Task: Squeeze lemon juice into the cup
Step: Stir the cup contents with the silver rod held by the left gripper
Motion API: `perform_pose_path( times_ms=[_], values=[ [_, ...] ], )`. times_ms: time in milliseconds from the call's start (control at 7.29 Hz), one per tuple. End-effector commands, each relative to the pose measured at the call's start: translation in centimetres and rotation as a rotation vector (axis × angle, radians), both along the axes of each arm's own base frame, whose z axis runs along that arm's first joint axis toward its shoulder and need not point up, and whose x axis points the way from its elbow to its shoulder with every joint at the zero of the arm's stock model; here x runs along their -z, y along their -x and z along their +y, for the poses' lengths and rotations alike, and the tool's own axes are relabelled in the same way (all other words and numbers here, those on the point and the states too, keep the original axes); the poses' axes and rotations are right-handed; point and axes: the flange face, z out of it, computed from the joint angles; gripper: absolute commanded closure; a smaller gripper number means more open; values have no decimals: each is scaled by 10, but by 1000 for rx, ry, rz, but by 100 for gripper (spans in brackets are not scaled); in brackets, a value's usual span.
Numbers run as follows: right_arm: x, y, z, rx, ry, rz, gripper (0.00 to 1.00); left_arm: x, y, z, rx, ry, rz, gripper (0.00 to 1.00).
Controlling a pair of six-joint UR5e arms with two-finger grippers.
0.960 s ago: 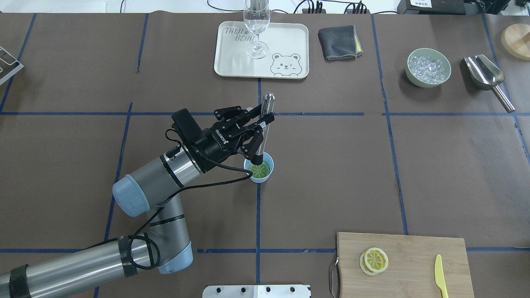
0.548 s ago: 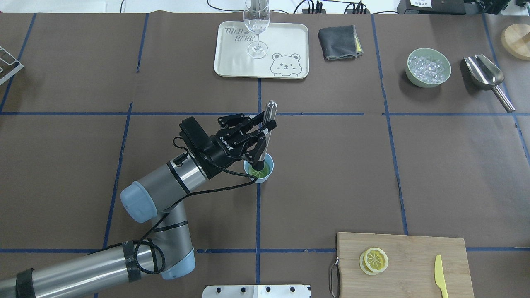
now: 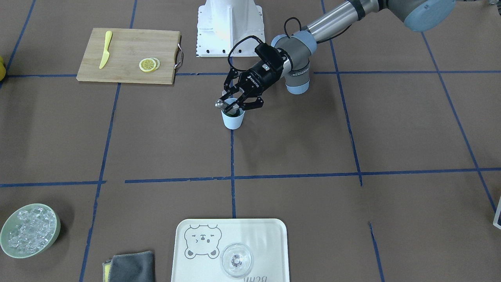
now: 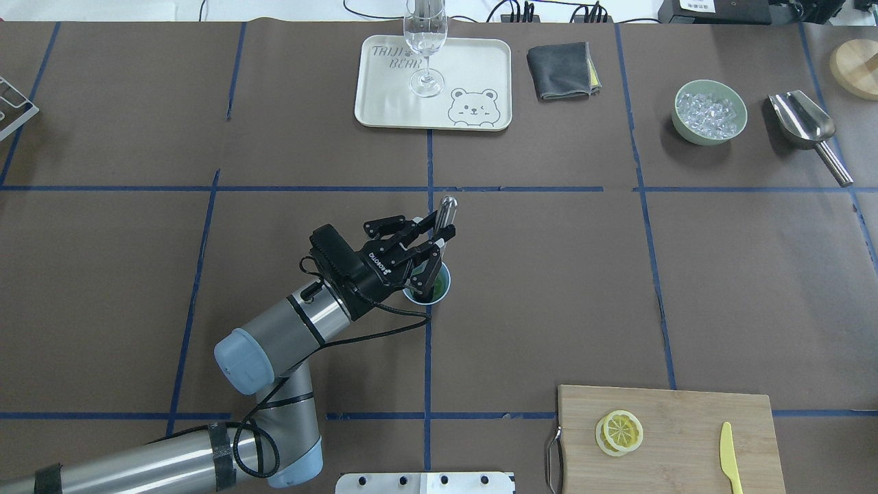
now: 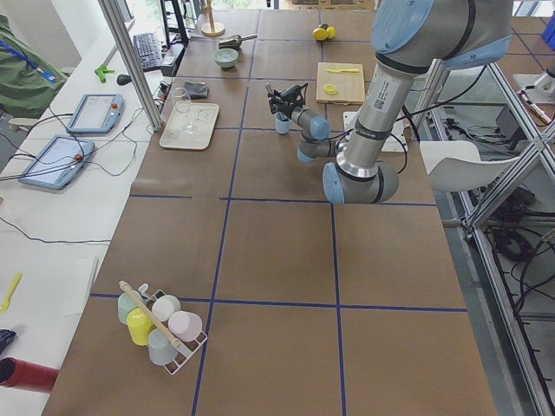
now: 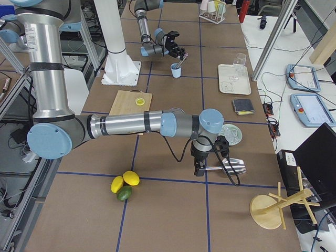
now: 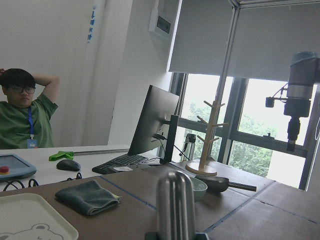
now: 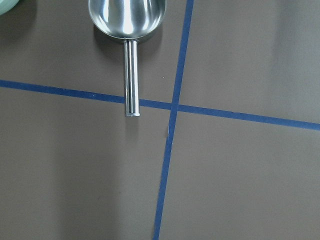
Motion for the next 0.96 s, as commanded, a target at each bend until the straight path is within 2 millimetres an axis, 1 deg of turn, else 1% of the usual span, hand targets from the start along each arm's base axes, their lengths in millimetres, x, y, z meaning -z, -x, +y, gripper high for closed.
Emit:
perform_pose_path(
  times_ms=[0,137,411,548,685,823],
  values=[
    [1,0,0,0,-1,0,0,25,15,4,1,-26,55,100],
    [1,0,0,0,-1,0,0,44,28,5,20,-54,83,100],
    [1,0,0,0,-1,0,0,71,58,-6,46,-70,149,100],
    [0,0,0,0,0,0,0,75,72,-21,68,-67,164,100],
    [0,0,0,0,0,-1,0,83,84,-40,94,-47,139,100],
    [0,0,0,0,0,-2,0,104,98,-52,95,9,91,100]
  ],
)
